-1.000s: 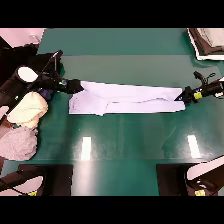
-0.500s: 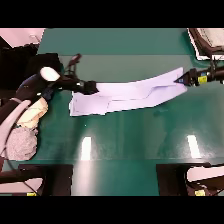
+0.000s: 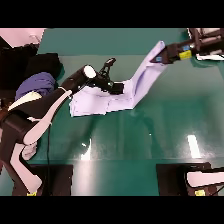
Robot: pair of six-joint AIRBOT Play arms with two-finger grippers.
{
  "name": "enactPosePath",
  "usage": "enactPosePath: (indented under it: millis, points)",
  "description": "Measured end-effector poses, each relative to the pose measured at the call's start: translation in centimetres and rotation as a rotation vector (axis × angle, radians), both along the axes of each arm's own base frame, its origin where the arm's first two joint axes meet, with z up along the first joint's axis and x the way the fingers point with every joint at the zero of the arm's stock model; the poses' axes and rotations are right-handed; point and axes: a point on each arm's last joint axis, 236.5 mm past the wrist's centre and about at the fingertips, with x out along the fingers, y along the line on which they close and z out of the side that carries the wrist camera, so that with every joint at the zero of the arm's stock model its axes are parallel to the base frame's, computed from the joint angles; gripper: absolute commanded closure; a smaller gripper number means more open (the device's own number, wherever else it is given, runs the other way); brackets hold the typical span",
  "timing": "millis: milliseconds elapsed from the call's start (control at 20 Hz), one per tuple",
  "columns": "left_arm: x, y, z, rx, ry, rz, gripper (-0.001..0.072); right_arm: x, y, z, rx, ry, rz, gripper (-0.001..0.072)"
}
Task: Fold the shirts.
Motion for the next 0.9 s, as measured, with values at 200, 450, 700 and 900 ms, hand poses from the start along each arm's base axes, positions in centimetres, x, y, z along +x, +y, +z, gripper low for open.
enactPosePath:
  millis: [200,450,700,900]
  points:
    - [0.1,-0.3,-1.3,0.024,0.012,-0.016,0.0685,-0.6,4.9,0.3,-0.054,-0.047,0.089,0.0704]
    - [1.1,2.3,-2.2,0.071,0.035,-0.003,0.0686,-1.5,8.5,-1.0,-0.074,-0.039,0.141,0.0704]
    - [4.4,10.3,1.6,0.159,-0.022,0.083,0.0685,-1.7,11.1,-1.3,-0.062,-0.06,0.152,0.0703]
    - [6.1,18.9,8.2,0.226,-0.122,0.183,0.0684,-2.1,14.0,-2.6,-0.052,-0.067,0.188,0.0699]
